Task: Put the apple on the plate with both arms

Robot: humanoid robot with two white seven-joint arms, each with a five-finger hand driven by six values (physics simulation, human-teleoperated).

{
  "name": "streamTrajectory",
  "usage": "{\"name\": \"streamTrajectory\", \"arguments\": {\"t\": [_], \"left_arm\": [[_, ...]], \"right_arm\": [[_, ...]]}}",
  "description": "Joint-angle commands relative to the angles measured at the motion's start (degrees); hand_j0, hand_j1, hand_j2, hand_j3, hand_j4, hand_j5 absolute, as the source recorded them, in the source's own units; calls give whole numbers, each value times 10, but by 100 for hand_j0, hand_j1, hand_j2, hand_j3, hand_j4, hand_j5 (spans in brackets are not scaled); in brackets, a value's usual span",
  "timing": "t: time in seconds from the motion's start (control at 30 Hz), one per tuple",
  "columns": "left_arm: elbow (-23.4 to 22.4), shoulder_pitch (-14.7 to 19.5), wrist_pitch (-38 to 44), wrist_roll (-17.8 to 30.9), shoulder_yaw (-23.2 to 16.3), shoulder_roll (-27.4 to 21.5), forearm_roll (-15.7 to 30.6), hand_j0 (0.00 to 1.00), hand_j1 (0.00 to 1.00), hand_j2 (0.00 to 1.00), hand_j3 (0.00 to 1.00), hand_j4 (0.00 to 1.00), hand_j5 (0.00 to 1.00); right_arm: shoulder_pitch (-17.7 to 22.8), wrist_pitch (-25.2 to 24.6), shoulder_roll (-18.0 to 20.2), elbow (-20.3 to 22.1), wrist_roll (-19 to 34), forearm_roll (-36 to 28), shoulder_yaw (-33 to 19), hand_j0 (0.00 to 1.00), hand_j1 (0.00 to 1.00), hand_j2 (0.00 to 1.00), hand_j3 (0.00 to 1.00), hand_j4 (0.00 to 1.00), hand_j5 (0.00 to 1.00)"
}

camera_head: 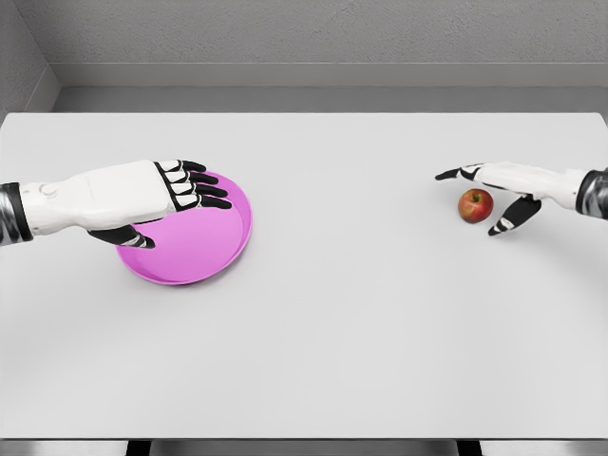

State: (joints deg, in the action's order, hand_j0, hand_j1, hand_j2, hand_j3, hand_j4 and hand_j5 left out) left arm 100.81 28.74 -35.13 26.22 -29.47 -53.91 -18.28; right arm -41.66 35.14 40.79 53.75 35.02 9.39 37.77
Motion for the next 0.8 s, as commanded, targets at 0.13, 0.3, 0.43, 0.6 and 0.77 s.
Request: {"name": "streamTrajectory", "arguments": {"t": [0.13, 0.3, 0.43, 0.6, 0.77], "left_arm": [[0, 0, 1, 1, 0, -1, 3, 100, 100, 100, 100, 100, 100], [0, 0, 1, 1, 0, -1, 3, 100, 100, 100, 100, 100, 100], [0, 0, 1, 1, 0, -1, 3, 100, 100, 100, 100, 100, 100], [0, 0, 1, 1, 0, -1, 3, 100, 100, 100, 100, 100, 100], [0, 0, 1, 1, 0, -1, 3, 100, 100, 100, 100, 100, 100]], "right_arm": [[-5, -1, -16, -27, 0, 13, -1, 100, 100, 100, 100, 100, 100], [-7, -1, -17, -27, 0, 12, -1, 95, 95, 95, 95, 95, 95], [-7, -1, -17, -27, 0, 12, -1, 92, 92, 92, 92, 92, 92], [-7, -1, -17, -27, 0, 12, -2, 81, 81, 81, 81, 81, 81], [-7, -1, -17, -28, 0, 12, -4, 70, 70, 70, 70, 70, 70]]}}
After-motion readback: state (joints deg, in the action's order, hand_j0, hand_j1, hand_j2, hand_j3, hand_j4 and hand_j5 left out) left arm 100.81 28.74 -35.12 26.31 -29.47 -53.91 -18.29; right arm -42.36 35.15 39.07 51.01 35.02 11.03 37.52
